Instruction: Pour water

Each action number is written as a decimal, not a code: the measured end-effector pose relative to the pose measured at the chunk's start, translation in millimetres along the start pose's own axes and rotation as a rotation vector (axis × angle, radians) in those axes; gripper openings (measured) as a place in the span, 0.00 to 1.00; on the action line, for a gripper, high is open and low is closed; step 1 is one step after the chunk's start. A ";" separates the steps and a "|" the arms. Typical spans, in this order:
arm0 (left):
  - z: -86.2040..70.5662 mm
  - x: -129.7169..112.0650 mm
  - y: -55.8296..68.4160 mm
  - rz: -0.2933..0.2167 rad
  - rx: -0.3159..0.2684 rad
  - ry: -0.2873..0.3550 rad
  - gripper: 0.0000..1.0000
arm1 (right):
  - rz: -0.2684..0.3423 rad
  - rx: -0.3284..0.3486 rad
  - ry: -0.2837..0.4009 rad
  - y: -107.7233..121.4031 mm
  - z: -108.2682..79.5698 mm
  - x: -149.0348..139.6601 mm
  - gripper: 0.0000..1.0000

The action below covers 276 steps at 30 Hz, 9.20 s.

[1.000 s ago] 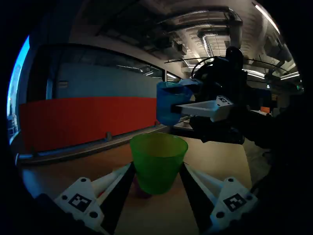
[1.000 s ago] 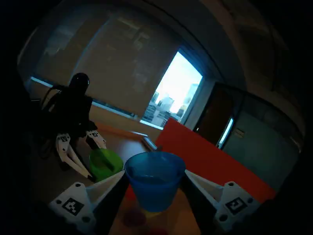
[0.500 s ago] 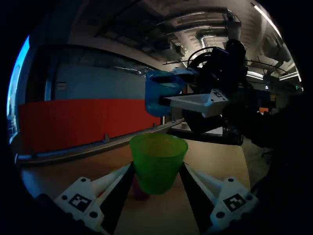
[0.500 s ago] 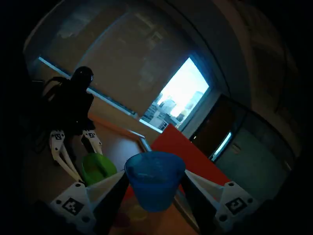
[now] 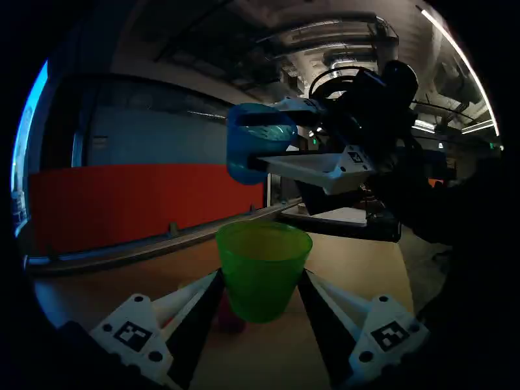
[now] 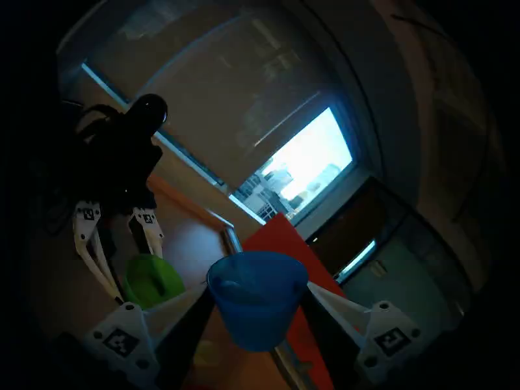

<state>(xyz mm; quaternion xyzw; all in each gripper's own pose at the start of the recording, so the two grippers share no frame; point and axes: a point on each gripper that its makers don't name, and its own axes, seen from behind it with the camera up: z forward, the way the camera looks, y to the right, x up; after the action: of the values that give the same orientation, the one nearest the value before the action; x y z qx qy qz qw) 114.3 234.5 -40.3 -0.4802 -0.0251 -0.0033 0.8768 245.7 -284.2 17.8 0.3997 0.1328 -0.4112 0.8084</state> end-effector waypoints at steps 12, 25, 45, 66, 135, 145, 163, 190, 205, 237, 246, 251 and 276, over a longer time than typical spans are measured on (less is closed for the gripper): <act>1.7 0.1 4.5 0.003 -0.009 0.002 0.79 | -0.142 -0.012 -0.005 -0.8 5.3 6.9 0.89; 3.1 3.1 7.9 0.004 -0.015 0.003 0.79 | -0.222 -0.017 -0.010 -1.8 7.3 9.0 0.89; 6.0 0.6 9.2 0.004 -0.022 -0.003 0.79 | -0.296 -0.032 -0.021 3.5 7.3 6.1 0.89; 6.2 -0.3 10.9 0.002 -0.027 -0.006 0.79 | -0.358 -0.036 -0.017 6.4 10.1 7.9 0.89; 5.7 -4.2 7.6 -0.011 -0.024 -0.006 0.79 | -0.673 -0.108 0.002 26.5 17.3 36.9 0.89; 5.8 -2.2 6.8 -0.014 -0.023 -0.002 0.79 | -0.707 -0.117 0.002 28.3 16.7 39.7 0.89; 4.8 -0.4 3.5 -0.021 -0.017 0.004 0.79 | -0.722 -0.121 0.009 27.3 17.3 42.9 0.89; 3.6 -4.4 -3.5 -0.023 -0.005 -0.010 0.79 | 0.190 -0.075 -0.024 1.8 1.3 -11.5 0.88; 4.7 -4.5 -10.1 -0.014 0.007 -0.030 0.79 | 0.659 0.008 0.005 -17.0 -13.2 -16.3 0.88; 17.3 -94.1 -43.1 0.038 -0.008 -0.363 0.79 | 0.714 0.262 -0.264 -125.3 -32.2 -135.4 0.89; 20.2 -117.5 -43.0 0.048 -0.040 -0.422 0.79 | 0.750 0.314 -0.308 -150.6 -32.0 -162.7 0.89; 20.5 -131.5 -43.8 0.058 -0.054 -0.462 0.78 | 0.767 0.338 -0.324 -162.8 -32.9 -173.9 0.89; 15.2 -166.4 -46.3 0.066 -0.085 -0.564 0.78 | 0.755 0.466 -0.435 -222.9 -39.9 -210.4 0.89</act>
<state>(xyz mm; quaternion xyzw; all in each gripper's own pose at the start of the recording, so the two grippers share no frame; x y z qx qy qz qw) -53.9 219.3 -1.1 -0.4993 -0.2520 0.1580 0.8138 -53.4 -212.9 -13.3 0.4948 -0.2887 -0.1824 0.7991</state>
